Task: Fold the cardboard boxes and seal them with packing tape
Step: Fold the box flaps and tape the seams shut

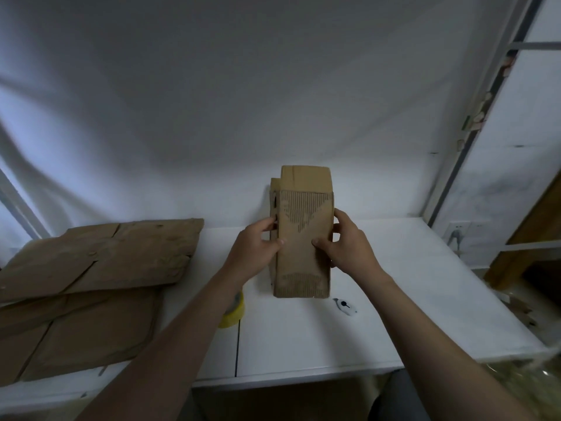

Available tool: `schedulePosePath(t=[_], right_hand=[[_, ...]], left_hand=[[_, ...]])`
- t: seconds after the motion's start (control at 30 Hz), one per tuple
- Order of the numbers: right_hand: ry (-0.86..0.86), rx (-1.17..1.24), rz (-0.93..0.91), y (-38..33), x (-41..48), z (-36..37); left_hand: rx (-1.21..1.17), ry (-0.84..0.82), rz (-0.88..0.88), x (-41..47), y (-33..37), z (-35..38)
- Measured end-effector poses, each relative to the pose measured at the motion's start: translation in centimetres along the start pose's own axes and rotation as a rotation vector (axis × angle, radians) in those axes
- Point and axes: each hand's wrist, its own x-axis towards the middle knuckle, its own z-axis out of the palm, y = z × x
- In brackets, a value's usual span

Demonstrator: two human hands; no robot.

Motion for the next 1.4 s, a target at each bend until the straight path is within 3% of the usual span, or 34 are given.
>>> schedulePosePath(t=[0.33, 0.63, 0.77, 0.93, 1.07, 1.23, 1.4], right_hand=[[0.278, -0.272, 0.027, 8.1, 3.7, -12.6], [0.349, -0.099, 0.139, 20.3, 8.6, -19.3], [0.361, -0.210, 0.145, 24.1, 9.9, -20.7], [0.258, -0.494, 0.313, 25.8, 10.3, -22.0], [0.184, -0.570, 0.400, 26.6, 10.9, -22.7], [-0.052, -0.691, 0.567, 26.8, 12.0, -23.1], [-0.259, -0.729, 0.505, 21.6, 10.8, -21.0]], left_hand=[[-0.040, -0.263, 0.113, 7.4, 8.1, 12.9], [0.170, -0.429, 0.045, 13.2, 11.1, 25.2], [0.295, -0.491, 0.049, 14.8, 11.0, 28.9], [0.533, -0.554, 0.050, 15.4, 10.2, 32.2], [0.606, -0.561, 0.021, 15.6, 10.4, 32.9], [0.654, -0.492, 0.073, 15.4, 9.7, 31.6], [0.680, -0.444, 0.078, 14.5, 9.4, 26.6]])
